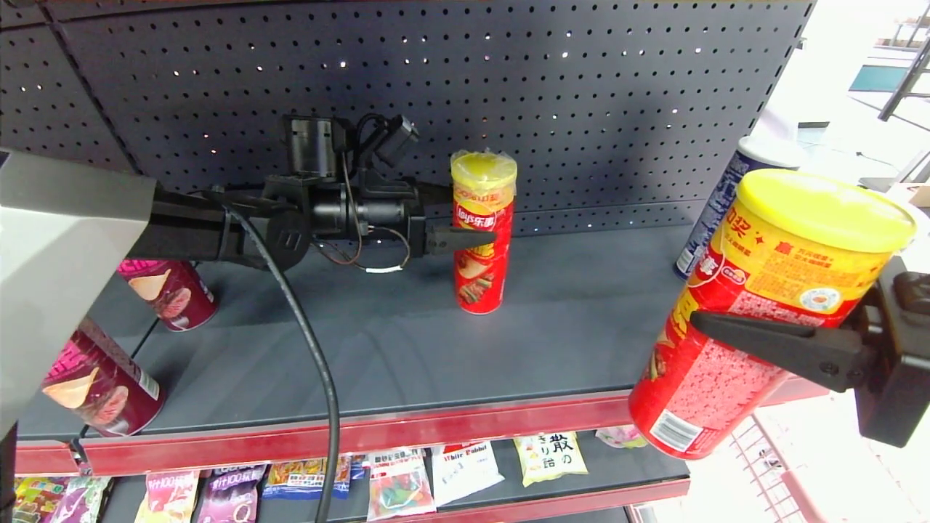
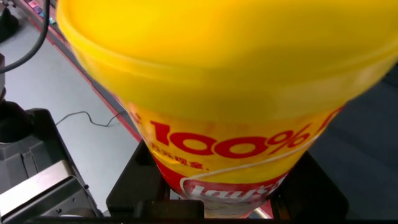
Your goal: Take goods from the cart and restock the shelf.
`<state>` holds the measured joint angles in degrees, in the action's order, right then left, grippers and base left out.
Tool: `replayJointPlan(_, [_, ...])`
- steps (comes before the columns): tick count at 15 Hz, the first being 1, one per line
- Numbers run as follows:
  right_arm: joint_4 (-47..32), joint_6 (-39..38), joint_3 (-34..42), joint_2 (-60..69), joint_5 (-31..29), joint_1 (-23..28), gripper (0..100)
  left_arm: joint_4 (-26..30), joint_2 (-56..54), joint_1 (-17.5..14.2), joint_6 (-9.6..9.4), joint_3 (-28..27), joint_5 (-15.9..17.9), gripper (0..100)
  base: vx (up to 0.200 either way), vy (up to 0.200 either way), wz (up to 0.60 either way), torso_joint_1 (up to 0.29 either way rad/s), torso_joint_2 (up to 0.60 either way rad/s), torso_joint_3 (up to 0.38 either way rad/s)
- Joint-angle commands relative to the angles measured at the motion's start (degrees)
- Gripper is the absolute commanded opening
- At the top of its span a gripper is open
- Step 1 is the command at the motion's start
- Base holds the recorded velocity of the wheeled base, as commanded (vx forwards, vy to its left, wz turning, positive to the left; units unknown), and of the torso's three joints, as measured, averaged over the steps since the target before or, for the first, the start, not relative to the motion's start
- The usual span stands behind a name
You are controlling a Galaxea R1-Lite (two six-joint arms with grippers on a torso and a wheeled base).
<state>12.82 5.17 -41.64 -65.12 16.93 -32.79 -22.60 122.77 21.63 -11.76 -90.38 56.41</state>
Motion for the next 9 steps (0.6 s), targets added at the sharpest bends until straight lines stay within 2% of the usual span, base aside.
replayJointPlan(1, [0.0,0.0,0.0,-0.1,0.0,0.1,0,-0.1,2.1,0.8,0.07,-2.3,0.3,100,0.000,0.000,0.00,0.000,0.00,0.000])
replayJointPlan(3, [0.0,0.0,0.0,-0.2,0.0,0.1,0,-0.1,2.5,1.9,0.07,-2.6,0.3,100,0.000,0.000,0.00,0.000,0.00,0.000])
replayJointPlan(4, [0.0,0.0,0.0,-0.3,0.0,0.1,0,-0.1,3.0,2.6,0.07,-3.6,0.3,0,0.000,0.000,0.00,0.000,0.00,0.000])
replayJointPlan(9, [0.0,0.0,0.2,-0.1,0.0,0.9,0,-0.2,3.2,2.7,0.69,-4.1,-0.2,0,0.000,0.000,0.00,0.000,0.00,0.000])
